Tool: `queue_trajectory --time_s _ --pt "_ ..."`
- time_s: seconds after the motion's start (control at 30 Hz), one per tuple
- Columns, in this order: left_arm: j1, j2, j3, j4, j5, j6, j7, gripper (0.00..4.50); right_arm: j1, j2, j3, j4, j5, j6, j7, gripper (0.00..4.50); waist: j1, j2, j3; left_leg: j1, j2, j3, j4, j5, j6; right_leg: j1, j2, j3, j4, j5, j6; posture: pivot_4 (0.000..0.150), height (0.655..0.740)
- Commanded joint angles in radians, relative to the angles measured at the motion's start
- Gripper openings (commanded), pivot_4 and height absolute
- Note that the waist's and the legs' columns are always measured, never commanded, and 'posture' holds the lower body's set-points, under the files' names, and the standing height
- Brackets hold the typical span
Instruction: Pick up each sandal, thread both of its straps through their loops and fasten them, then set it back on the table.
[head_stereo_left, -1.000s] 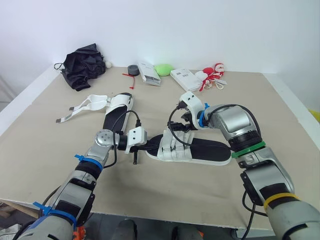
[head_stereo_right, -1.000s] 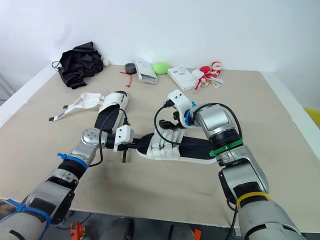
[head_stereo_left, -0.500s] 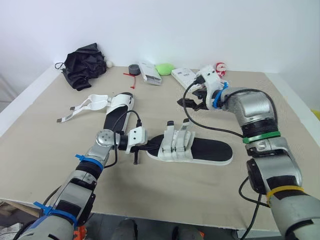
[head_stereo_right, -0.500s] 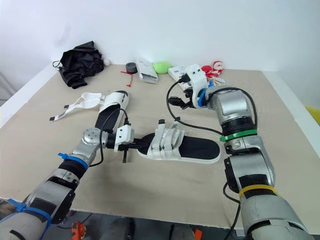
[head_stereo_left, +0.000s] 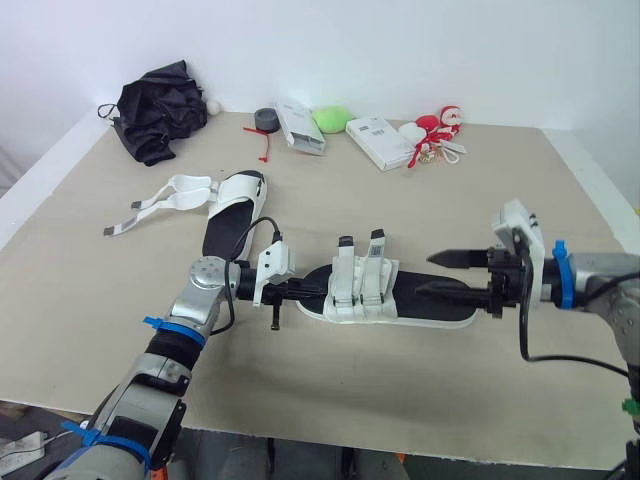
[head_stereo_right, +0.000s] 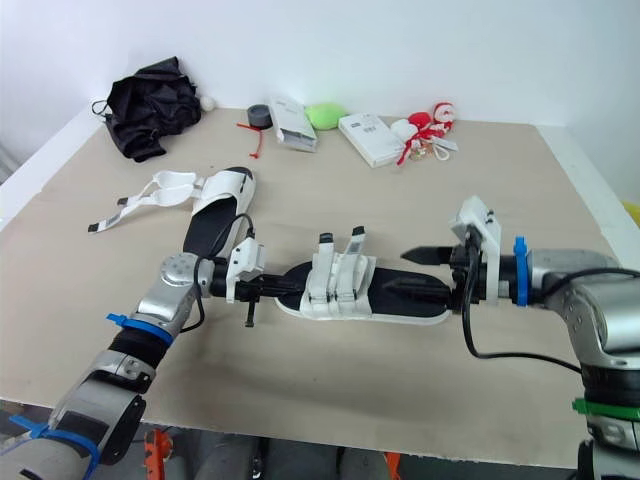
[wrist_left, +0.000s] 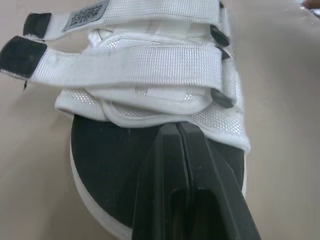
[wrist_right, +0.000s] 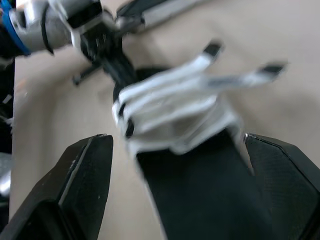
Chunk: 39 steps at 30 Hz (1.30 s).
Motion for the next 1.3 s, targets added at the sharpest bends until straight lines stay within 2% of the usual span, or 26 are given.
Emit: queue_trajectory --time_s 0.03,0.13,0.33,0.57,0.67,0.83,0.9,0.97,1.03,1.07,1.23,1.3 --pt "0.05 0.075 0.068 -0.179 -0.068 0.095 0.017 0.0 0.059 0.034 -0.006 -0.069 0.024 -0.007 -0.056 4.48 -0.001 0.003 0.007 0.0 0.0 0.0 0.0 0.0 0.0 0.0 0.0 0.001 0.0 0.0 0.0 0.15 0.74" --pt "0.119 0.123 0.102 -0.278 -0.103 0.147 0.032 0.0 0.086 0.071 0.009 -0.061 0.016 -0.031 -0.086 4.48 -0.001 0.0 0.01 0.0 0.0 0.0 0.0 0.001 -0.002 0.0 0.0 0.0 0.0 0.0 0.001 0.15 0.74" --pt "0.251 0.202 0.161 -0.498 -0.214 0.306 0.071 0.0 0.028 0.137 0.066 0.02 0.026 -0.052 -0.098 4.48 0.0 0.0 0.015 0.0 0.001 0.0 0.001 0.003 -0.005 0.0 0.0 0.001 0.0 0.002 0.0 0.15 0.74" --pt "0.333 0.244 0.229 -0.594 -0.275 0.389 0.143 0.0 -0.034 0.23 0.173 0.054 0.012 -0.079 -0.115 4.48 -0.002 0.0 0.015 0.0 0.002 -0.001 0.001 0.003 -0.005 0.0 0.002 0.001 0.001 0.002 -0.001 0.15 0.74" --pt "0.349 0.245 0.231 -0.608 -0.28 0.394 0.164 0.0 -0.061 0.267 0.206 0.108 -0.023 -0.093 -0.155 3.95 -0.003 0.0 0.015 0.0 0.004 -0.001 0.001 0.003 -0.005 -0.001 0.004 0.001 0.001 0.003 -0.002 0.15 0.74" --pt "0.377 0.248 0.232 -0.639 -0.292 0.405 0.195 0.0 -0.073 0.319 0.186 0.15 -0.012 -0.116 -0.18 1.98 -0.002 0.0 0.015 0.001 0.01 -0.001 0.002 0.004 -0.006 -0.001 0.01 0.001 0.002 0.005 -0.006 0.15 0.74" --pt "0.379 0.245 0.232 -0.643 -0.302 0.414 0.205 0.0 -0.069 0.334 0.172 0.153 -0.003 -0.114 -0.192 1.51 -0.002 0.0 0.015 0.001 0.011 -0.001 0.002 0.004 -0.007 -0.001 0.011 0.002 0.002 0.006 -0.007 0.15 0.74" --pt "0.377 0.236 0.233 -0.647 -0.312 0.424 0.218 0.0 -0.061 0.344 0.161 0.149 0.002 -0.113 -0.205 0.76 -0.002 0.0 0.015 0.001 0.013 -0.001 0.003 0.005 -0.007 -0.001 0.015 0.003 0.002 0.007 -0.01 0.15 0.74" --pt "0.373 0.224 0.227 -0.651 -0.32 0.431 0.234 0.0 -0.04 0.353 0.14 0.137 0.015 -0.114 -0.222 0.2 -0.001 0.0 0.015 0.001 0.014 -0.001 0.003 0.006 -0.009 -0.001 0.017 0.003 0.002 0.008 -0.012 0.15 0.74" --pt "0.367 0.219 0.222 -0.646 -0.32 0.43 0.241 0.0 -0.034 0.364 0.123 0.132 0.023 -0.115 -0.241 0.03 -0.001 0.0 0.015 0.002 0.014 -0.001 0.003 0.006 -0.009 -0.001 0.017 0.004 0.002 0.009 -0.012 0.15 0.74" --pt "0.319 0.159 0.175 -0.569 -0.273 0.391 0.279 0.0 -0.071 0.45 -0.06 0.174 0.035 -0.131 -0.487 0.03 0.004 0.0 0.015 0.001 0.013 -0.001 0.004 0.008 -0.011 -0.001 0.018 0.008 0.003 0.01 -0.01 0.15 0.74" --pt "0.299 0.122 0.158 -0.527 -0.253 0.363 0.297 0.0 -0.113 0.478 -0.143 0.223 0.022 -0.146 -0.623 0.03 0.004 0.0 0.015 0.001 0.011 0.001 0.004 0.009 -0.014 -0.003 0.019 0.017 0.003 0.011 -0.008 0.15 0.74"
